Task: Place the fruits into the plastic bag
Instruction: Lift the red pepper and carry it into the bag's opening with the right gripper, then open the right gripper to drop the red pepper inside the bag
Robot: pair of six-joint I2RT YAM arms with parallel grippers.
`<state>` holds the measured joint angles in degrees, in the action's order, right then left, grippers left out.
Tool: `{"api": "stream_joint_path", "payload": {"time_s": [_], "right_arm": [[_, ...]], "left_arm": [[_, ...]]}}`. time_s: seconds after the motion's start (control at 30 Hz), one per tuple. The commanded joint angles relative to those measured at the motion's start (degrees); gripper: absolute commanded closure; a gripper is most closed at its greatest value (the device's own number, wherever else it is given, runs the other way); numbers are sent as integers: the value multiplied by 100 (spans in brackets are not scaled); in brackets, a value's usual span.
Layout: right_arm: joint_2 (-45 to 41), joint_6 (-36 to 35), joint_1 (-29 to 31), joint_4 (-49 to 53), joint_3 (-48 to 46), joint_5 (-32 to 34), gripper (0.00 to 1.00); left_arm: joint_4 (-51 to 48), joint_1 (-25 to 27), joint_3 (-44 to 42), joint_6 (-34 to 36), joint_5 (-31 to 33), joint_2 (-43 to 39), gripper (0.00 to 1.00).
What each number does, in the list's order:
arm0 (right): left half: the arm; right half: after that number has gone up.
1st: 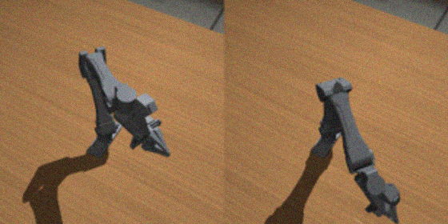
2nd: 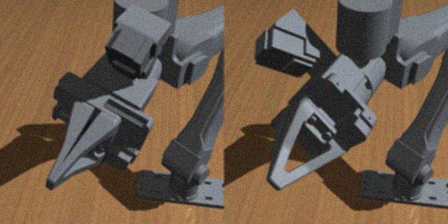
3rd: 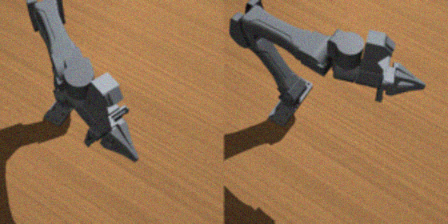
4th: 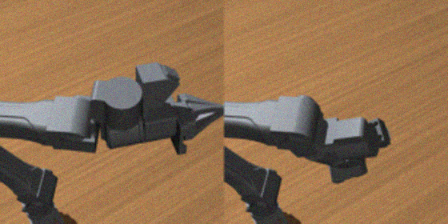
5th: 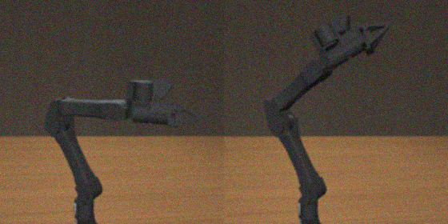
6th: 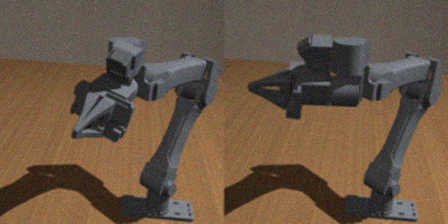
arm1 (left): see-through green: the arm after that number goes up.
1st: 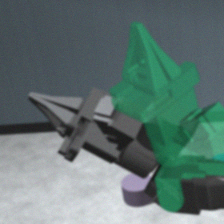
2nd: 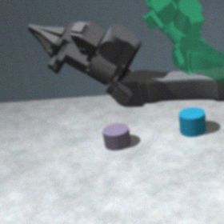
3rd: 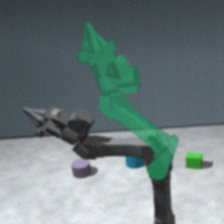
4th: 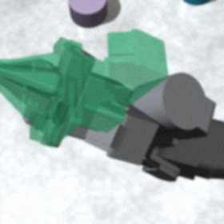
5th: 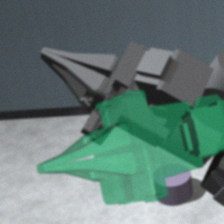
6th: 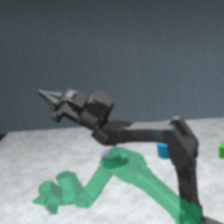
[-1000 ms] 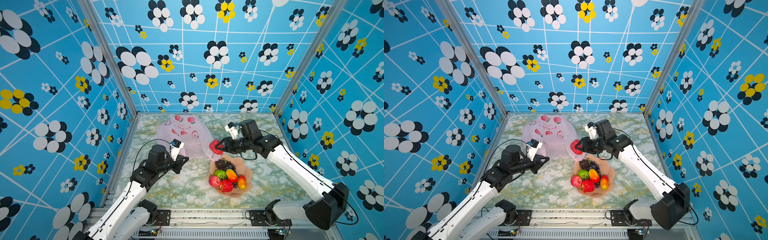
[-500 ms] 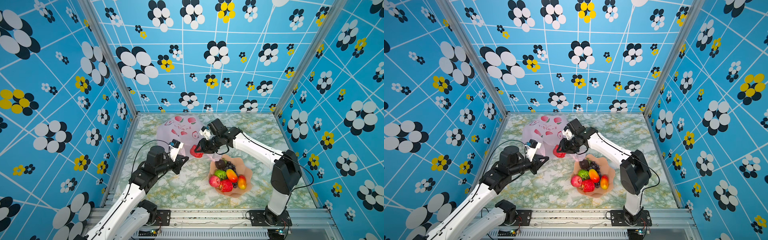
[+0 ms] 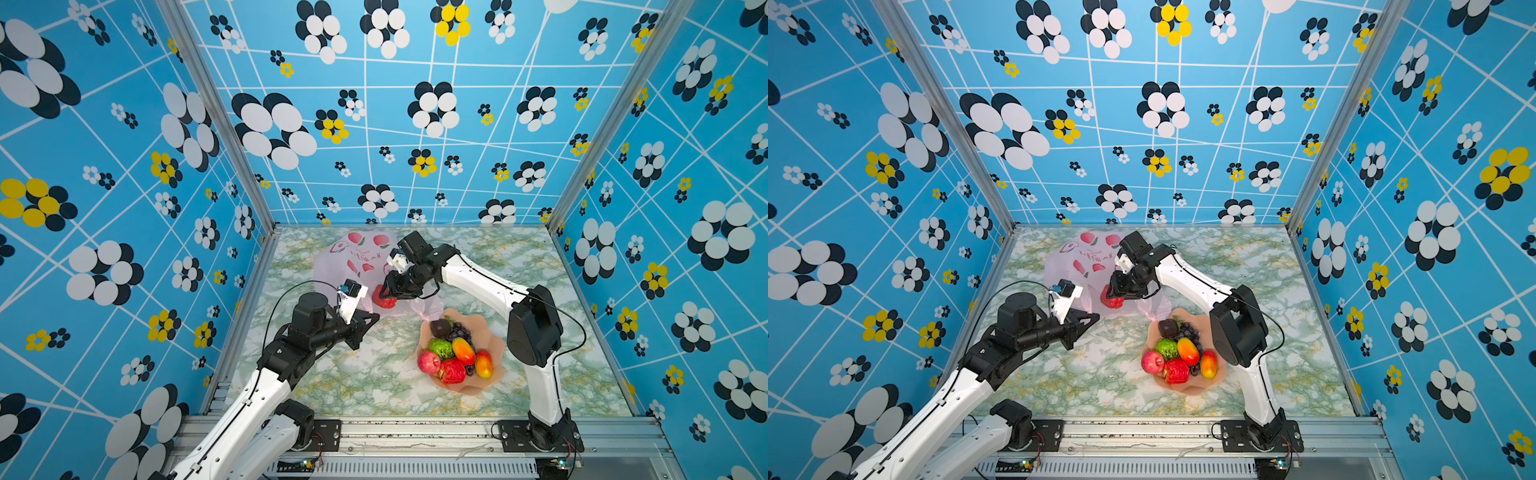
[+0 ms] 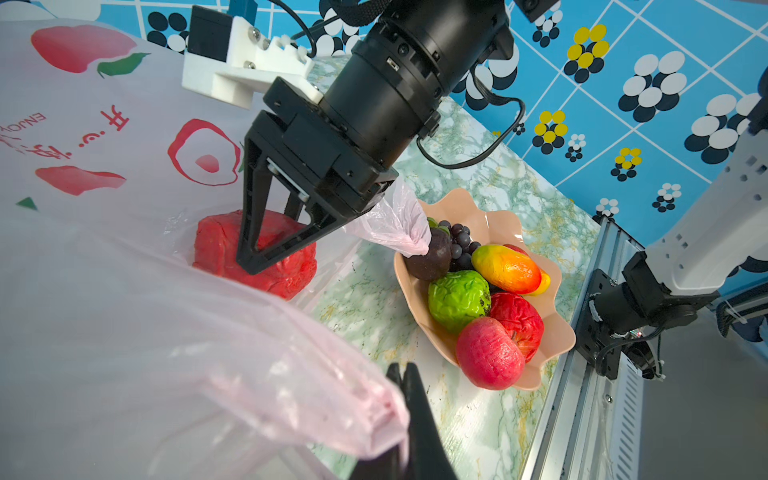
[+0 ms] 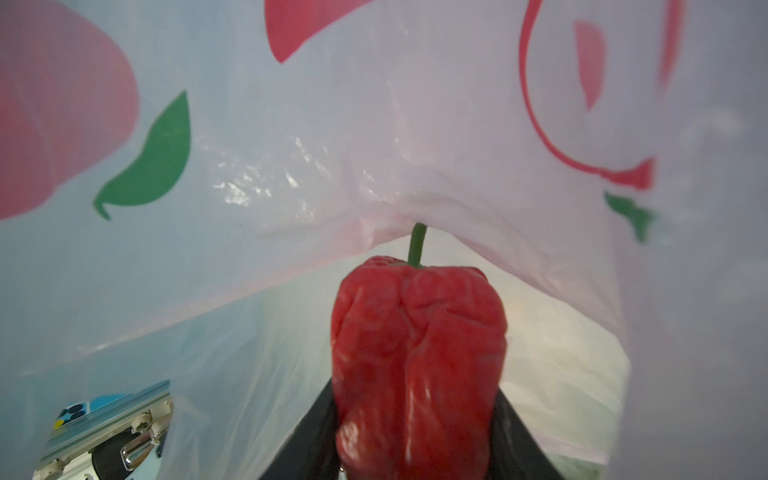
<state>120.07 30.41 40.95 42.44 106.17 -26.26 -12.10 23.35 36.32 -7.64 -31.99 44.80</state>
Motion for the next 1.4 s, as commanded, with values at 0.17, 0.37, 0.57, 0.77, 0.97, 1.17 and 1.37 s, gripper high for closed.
{"api": "stream_joint_path", "payload": {"time_s": [0.17,0.37,0.57,0.77,0.97,1.17,1.37], "right_arm": [[500,289,-140,-124,554,218,47],[310,1609,-540,-2084,14,351,47],[420,1988,-597,-2467,167,341,38],[528,2143,-606,-2916,-43,142,14],[244,2050,-614,-3005,-162,-22,6],[-621,1789,-615,-3009,-877,13,1],[-1741,1583,-632,-2799,-1939,165,1]], "left_arm": [[452,48,-193,31,-611,-78,100],[502,88,-212,-10,-774,-59,100],[392,104,-177,75,-616,-73,100],[366,99,-177,70,-593,-78,100],[293,99,-162,117,-439,-138,100],[-21,99,-108,279,0,-82,100],[-582,90,81,473,561,248,100]]}}
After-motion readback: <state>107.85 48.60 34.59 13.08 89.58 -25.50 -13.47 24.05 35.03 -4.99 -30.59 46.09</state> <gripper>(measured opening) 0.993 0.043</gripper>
